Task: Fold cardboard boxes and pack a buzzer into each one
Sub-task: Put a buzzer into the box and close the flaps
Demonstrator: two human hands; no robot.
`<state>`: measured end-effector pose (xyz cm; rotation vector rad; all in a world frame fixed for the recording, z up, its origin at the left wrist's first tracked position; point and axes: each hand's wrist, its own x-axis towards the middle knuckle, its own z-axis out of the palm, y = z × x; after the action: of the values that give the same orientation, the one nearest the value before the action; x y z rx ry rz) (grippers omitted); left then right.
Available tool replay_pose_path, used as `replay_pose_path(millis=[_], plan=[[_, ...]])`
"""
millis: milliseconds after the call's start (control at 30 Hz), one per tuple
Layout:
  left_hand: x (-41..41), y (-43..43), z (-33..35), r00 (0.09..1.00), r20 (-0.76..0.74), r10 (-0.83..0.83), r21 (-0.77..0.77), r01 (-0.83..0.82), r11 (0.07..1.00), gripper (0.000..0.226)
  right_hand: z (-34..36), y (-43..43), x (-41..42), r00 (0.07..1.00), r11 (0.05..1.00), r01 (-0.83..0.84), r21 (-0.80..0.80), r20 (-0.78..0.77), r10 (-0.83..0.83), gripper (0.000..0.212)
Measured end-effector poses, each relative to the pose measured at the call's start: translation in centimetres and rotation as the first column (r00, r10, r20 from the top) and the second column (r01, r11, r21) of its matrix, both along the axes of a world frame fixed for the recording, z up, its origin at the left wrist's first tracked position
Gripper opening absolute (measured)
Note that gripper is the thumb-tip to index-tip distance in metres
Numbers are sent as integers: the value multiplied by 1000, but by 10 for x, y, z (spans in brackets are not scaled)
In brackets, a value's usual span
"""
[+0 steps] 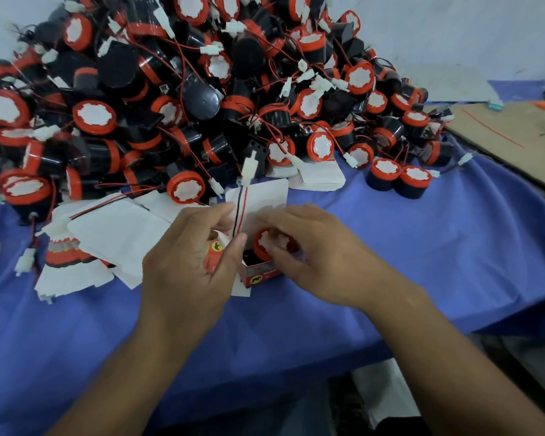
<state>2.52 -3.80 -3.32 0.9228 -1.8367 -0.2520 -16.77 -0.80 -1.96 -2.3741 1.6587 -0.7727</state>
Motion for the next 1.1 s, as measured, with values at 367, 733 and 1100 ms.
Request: replay_pose_path(millis=[367,733,1100], plan=[[1,-15,-4,940,322,-109,23,107,994,17,1,0,-1,997,994,67,90,39,-71,42],[-8,-19,-8,945,314,-94,185,36,982,23,4,1,1,911,997,74,-20,409,-60,21],[-4,-16,7,966,225,-125,380,31,924,15,-5,3,17,857,996,42,81,510,-77,12]])
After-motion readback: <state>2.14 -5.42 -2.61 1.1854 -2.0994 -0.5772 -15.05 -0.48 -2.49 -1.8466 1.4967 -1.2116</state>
